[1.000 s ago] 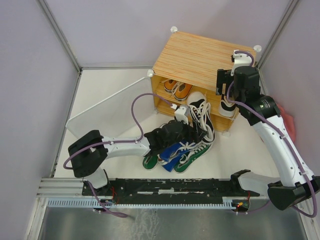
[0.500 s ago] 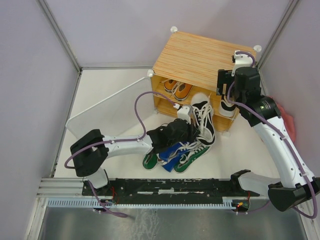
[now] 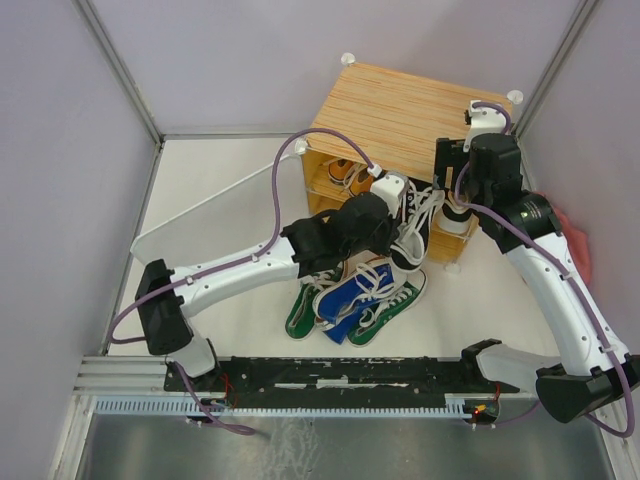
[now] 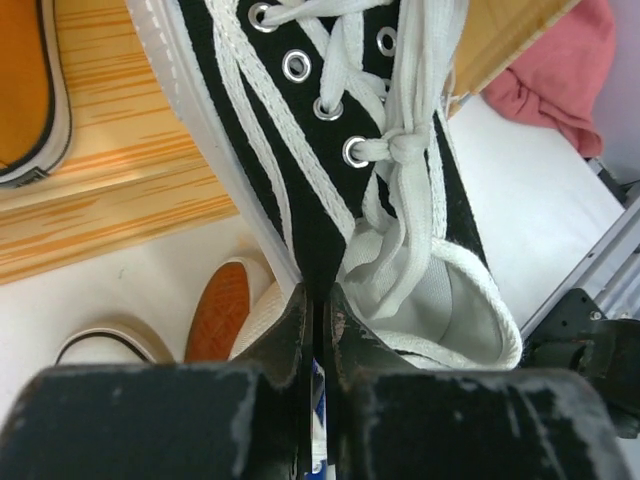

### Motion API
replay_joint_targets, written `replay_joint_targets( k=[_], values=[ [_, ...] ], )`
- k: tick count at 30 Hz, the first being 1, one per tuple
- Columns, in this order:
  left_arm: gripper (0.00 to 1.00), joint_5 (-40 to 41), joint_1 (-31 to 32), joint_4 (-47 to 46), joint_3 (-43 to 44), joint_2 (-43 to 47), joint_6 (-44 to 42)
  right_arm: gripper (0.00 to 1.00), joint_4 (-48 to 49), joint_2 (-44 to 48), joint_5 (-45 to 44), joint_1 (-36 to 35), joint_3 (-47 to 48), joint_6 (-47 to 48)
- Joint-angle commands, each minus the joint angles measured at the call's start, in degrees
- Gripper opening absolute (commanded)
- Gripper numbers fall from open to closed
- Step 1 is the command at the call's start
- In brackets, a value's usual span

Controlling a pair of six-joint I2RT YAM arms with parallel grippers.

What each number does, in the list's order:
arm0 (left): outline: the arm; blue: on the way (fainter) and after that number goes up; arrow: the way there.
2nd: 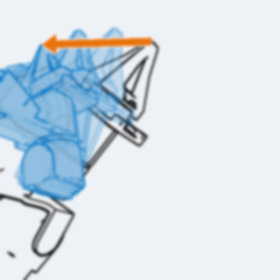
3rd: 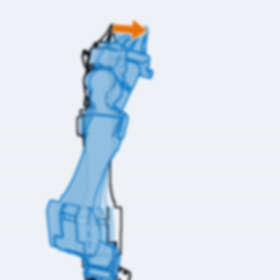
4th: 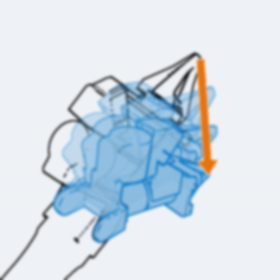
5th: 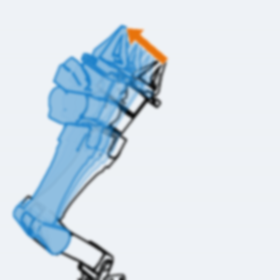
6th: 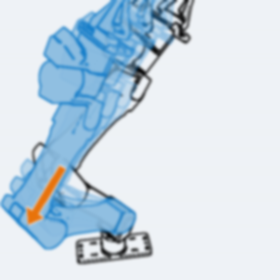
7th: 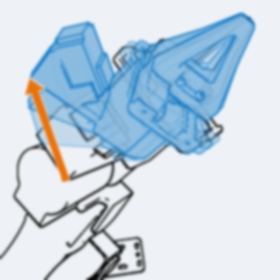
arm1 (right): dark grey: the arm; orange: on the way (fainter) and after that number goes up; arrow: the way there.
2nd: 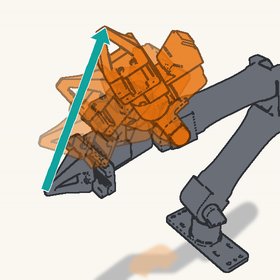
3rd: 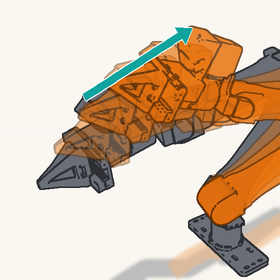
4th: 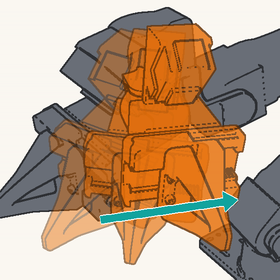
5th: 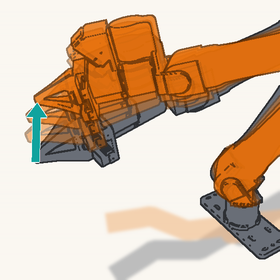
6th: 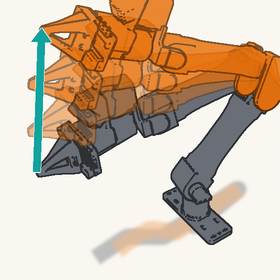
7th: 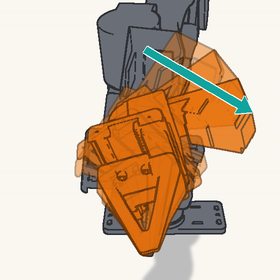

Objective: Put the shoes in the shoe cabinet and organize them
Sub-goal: Pick up the shoe from the shoe cabinet.

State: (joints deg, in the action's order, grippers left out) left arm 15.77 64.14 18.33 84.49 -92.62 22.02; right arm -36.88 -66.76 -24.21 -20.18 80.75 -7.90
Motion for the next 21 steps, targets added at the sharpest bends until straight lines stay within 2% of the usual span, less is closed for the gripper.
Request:
replay_joint_targets(
  k=[1,11,21],
  values=[
    [0.03,-3.36,-3.21,-1.73,5.46,-1.04,-4.28,0.93,1.2,0.42,-0.22,0.23,1.26,-0.14],
    [0.03,-8.31,-9.13,-5.89,5.92,-4.12,-4.09,0.93,1.28,1.1,-0.05,0.32,0.23,-0.61],
    [0.04,-13.29,-11.27,-1.06,19.84,-13.01,-3.84,0.93,1.62,1.04,0.04,0.41,-1.03,-0.68]
  ],
)
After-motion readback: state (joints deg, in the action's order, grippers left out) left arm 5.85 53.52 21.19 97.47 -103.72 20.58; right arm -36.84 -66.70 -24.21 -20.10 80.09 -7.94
